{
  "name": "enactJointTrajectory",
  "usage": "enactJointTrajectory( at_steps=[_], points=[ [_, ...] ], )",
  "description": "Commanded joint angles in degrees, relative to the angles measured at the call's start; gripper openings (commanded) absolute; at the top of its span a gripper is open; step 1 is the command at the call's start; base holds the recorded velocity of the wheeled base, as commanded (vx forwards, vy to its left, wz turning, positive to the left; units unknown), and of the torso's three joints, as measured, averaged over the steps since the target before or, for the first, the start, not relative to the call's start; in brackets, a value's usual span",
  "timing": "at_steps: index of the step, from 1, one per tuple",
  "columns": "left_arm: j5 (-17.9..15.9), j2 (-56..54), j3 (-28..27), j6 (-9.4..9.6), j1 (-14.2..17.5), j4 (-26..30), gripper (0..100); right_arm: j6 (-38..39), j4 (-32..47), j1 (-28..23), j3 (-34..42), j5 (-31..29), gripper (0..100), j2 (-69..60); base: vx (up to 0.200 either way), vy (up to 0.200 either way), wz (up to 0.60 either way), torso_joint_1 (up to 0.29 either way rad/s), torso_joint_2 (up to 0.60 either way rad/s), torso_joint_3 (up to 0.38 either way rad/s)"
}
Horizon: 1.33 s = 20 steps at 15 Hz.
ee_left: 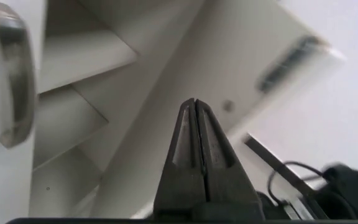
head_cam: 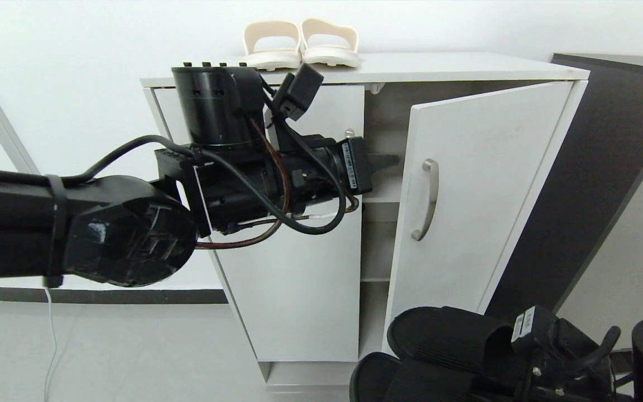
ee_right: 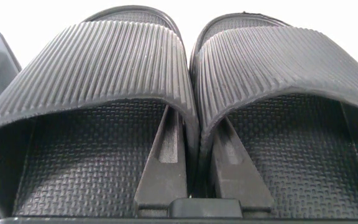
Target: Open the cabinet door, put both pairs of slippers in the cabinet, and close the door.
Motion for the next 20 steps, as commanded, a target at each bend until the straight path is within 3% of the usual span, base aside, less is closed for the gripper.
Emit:
enactJointTrajectory(
  at_steps=[1,7,8,11,13,15,17,20],
  points=[
    [0.0,3.3,-1.6,-0.12,0.6,-0.1,0,-0.3,0.0,0.5,0.6,0.0,0,0.0,0.0,0.0,0.0,0.0,0.0,0.0],
    [-0.1,5.4,-2.5,-0.04,1.1,-1.0,0,-0.3,0.0,2.6,1.3,0.0,0,-0.1,-0.167,0.0,0.0,0.0,0.0,0.002],
    [-0.1,5.6,-2.1,0.05,-0.1,-2.0,0,-0.3,-0.2,3.0,1.9,0.0,0,-0.1,-0.2,0.0,0.0,-0.007,0.0,0.007],
    [0.0,6.3,-1.3,0.23,-8.1,-5.4,0,-0.3,-0.2,3.4,2.1,0.0,0,-0.4,-0.2,0.0,0.0,0.001,0.0,0.002],
    [0.4,6.6,0.2,0.23,-9.0,-9.5,0,-0.3,-0.2,3.4,2.1,0.0,0,-0.8,-0.1,0.0,0.0,0.001,0.0,0.001],
    [0.8,6.6,0.3,0.14,-7.2,-9.7,0,-0.3,-0.2,3.4,2.1,0.0,0,-0.8,0.0,0.0,0.0,0.0,0.0,0.0],
    [1.2,5.0,1.5,0.4,-3.2,-10.2,0,0.2,-0.4,2.7,1.0,-0.1,0,0.2,0.0,0.0,0.0,0.0,0.0,0.0],
    [3.7,-4.2,5.2,1.63,3.6,-7.7,0,1.4,-0.3,-4.0,-5.9,-6.4,0,4.6,0.0,0.0,0.0,0.0,0.0,0.0]
  ],
)
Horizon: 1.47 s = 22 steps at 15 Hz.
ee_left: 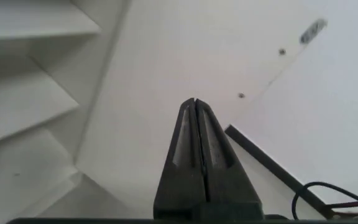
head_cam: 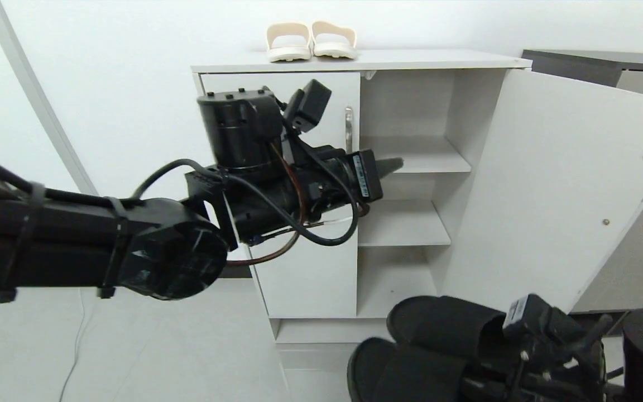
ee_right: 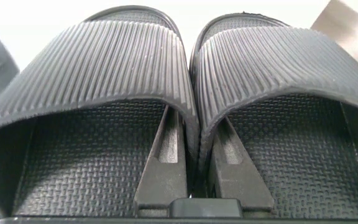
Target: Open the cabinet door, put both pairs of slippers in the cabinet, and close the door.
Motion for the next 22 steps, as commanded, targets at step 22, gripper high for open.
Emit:
enactJointTrajectory(
  at_steps=[22],
  points=[
    [22.3,-104.2,69.2,24.22,39.2,39.4,0,9.0,0.0,-5.6,-15.2,-26.8,0,14.8,0.0,0.0,0.0,0.0,0.0,0.0]
  ],
)
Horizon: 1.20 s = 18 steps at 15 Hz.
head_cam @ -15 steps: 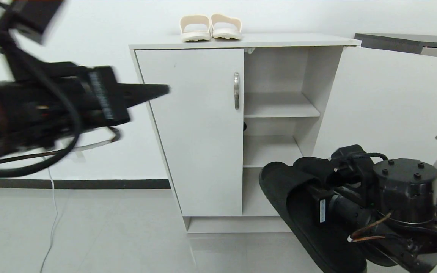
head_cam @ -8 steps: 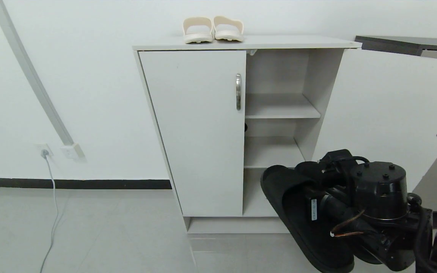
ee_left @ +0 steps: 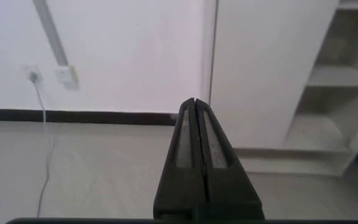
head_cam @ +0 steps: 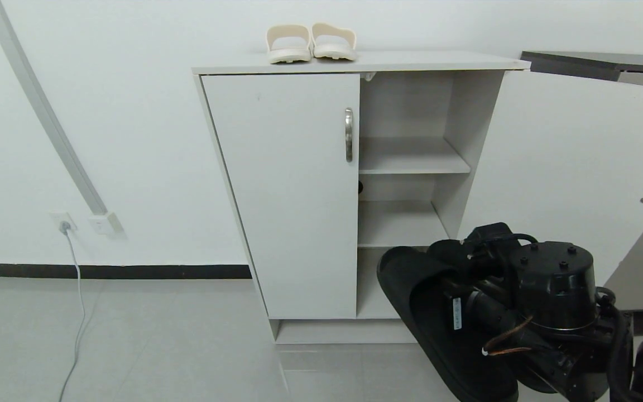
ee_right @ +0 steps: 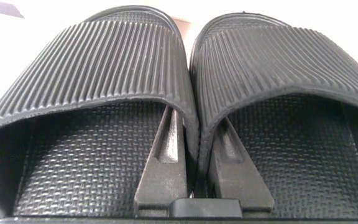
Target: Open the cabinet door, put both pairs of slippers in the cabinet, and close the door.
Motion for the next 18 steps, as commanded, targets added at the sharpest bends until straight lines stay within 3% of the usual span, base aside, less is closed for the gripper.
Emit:
enactJointTrajectory(
  at_steps=[1,3,5,9,11,18],
  points=[
    [-4.2,-1.2,1.0,-0.11,0.1,0.6,0,0.0,0.0,0.1,-0.3,0.0,0,0.2,0.0,0.0,0.0,0.0,0.0,0.0],
    [-5.0,-1.2,1.0,-0.03,0.1,0.5,0,-0.1,-0.1,0.6,-0.5,-0.1,0,0.9,0.0,0.0,0.0,0.0,0.0,0.0],
    [-4.5,-1.2,0.9,-1.17,0.1,0.6,0,0.3,-1.3,1.1,-2.3,-1.9,0,2.4,0.0,0.0,0.0,0.0,0.0,0.0],
    [-4.6,-1.2,0.9,-1.96,0.1,0.6,0,5.7,-4.0,4.0,-10.9,-13.6,0,11.8,0.0,0.0,0.0,0.0,0.0,0.0],
    [-4.5,-1.2,0.9,-2.14,0.1,0.5,0,6.3,-3.8,4.0,-13.6,-16.5,0,14.7,0.0,0.0,0.0,0.0,0.0,0.0],
    [-4.0,-1.2,0.9,-3.28,0.1,0.5,0,6.4,-3.6,3.4,-15.4,-18.6,0,17.8,0.0,-0.171,0.0,0.008,0.0,0.001]
  ],
)
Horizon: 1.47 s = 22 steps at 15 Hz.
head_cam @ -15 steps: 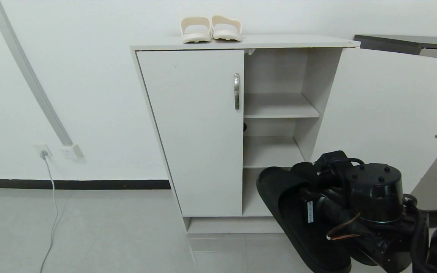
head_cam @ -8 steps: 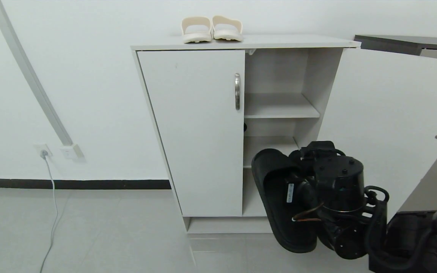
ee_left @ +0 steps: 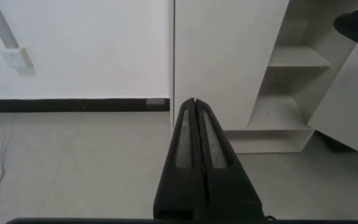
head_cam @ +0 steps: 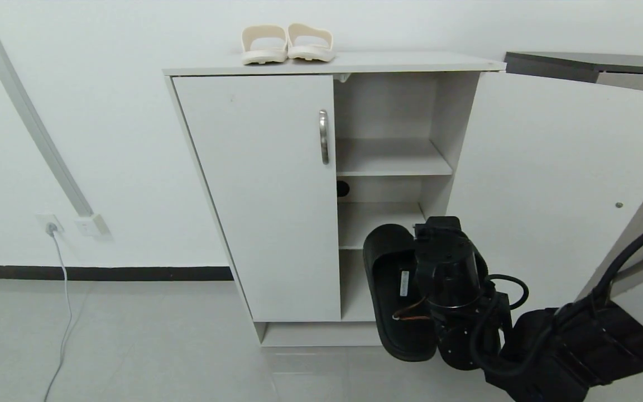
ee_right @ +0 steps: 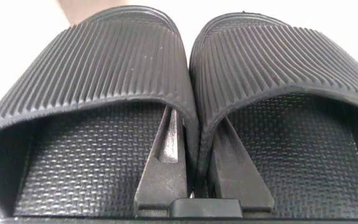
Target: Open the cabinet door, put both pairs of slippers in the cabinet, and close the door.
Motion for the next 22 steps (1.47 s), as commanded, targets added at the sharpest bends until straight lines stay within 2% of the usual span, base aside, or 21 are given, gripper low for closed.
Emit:
enactJointTrajectory(
  at_steps=[1,5,7,9,16,21,22],
  points=[
    [0.0,0.2,0.0,0.05,0.0,0.0,0,0.0,-0.1,0.1,1.0,0.1,0,0.7,0.0,0.0,0.0,0.0,0.0,0.0],
    [0.1,0.2,0.0,-0.04,0.0,-0.2,0,1.1,-0.9,1.2,1.9,1.0,0,2.7,0.0,0.0,0.0,0.0,0.0,0.0],
    [0.1,0.2,0.0,0.05,0.0,-0.2,0,2.2,-4.3,1.2,2.6,4.0,0,4.9,0.0,0.0,0.0,0.0,0.0,0.0],
    [0.1,0.2,0.0,0.05,0.0,-0.2,0,1.9,-8.1,1.0,3.6,4.5,0,8.0,0.0,0.0,0.0,0.0,0.0,0.0],
    [0.0,0.2,0.0,0.05,0.0,-0.1,0,1.9,-8.2,0.8,2.6,4.5,0,9.8,0.0,0.0,0.0,0.0,0.0,0.0],
    [-0.1,0.2,0.0,0.05,0.0,-0.1,0,1.9,-8.2,0.7,1.9,4.7,0,12.6,0.0,0.0,0.0,0.002,0.0,-0.161],
    [-0.1,0.2,0.0,0.05,0.0,-0.1,0,1.9,-8.2,-0.1,-0.5,4.8,0,14.2,0.0,0.0,0.0,-0.002,0.01,-0.198]
  ],
)
